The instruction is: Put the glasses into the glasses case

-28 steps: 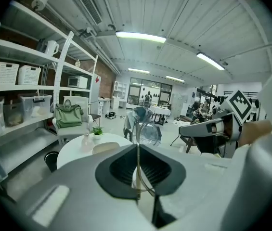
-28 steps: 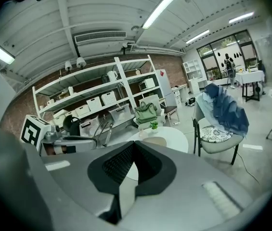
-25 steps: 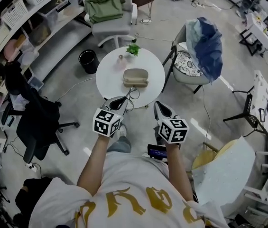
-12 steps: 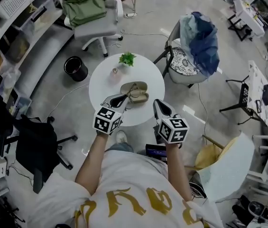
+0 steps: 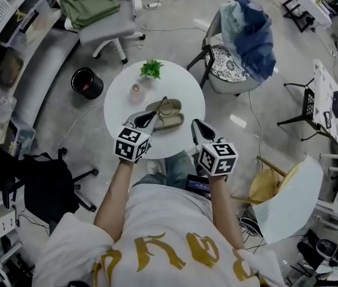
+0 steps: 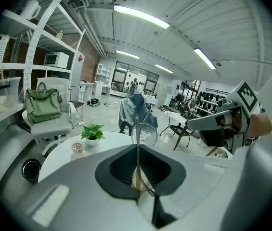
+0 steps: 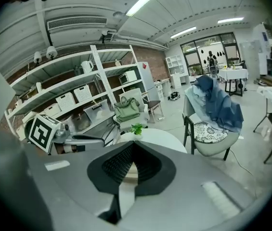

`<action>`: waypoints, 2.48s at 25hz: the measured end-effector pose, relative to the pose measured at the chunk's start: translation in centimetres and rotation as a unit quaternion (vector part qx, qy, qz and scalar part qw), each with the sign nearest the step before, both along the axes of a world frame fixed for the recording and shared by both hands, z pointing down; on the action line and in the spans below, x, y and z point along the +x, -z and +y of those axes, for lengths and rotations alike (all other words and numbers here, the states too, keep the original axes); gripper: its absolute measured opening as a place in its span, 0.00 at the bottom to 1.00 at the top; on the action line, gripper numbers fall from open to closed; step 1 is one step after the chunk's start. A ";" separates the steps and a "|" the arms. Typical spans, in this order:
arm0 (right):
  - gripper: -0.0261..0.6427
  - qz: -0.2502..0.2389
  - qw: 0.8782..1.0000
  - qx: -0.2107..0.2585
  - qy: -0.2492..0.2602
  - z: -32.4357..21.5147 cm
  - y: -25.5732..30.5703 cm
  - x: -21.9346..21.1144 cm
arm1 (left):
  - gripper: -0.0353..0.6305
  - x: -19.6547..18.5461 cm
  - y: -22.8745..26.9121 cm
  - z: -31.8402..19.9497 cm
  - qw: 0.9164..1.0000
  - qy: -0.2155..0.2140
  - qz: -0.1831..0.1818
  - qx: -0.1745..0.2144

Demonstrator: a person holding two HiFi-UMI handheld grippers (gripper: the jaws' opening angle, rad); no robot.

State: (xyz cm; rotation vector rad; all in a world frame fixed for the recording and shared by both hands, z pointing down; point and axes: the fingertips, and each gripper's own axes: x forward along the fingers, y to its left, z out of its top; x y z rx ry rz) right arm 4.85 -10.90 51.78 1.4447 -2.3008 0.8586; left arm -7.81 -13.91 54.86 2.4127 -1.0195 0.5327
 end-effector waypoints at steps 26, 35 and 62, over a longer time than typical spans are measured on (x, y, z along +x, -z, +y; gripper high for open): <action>0.06 -0.004 0.997 -0.066 0.037 -3.7 -5.8 1.9 | 0.08 2.0 -7.3 -2.7 0.984 -0.115 -0.132 -0.035; 0.06 -0.007 0.997 -0.077 0.030 -3.9 -6.8 3.3 | 0.08 4.0 -10.5 -1.2 0.960 -0.195 -0.194 -0.046; 0.06 -0.008 0.995 -0.099 0.013 -1.4 -9.1 5.0 | 0.08 6.2 -17.0 1.6 0.910 -0.298 -0.275 -0.091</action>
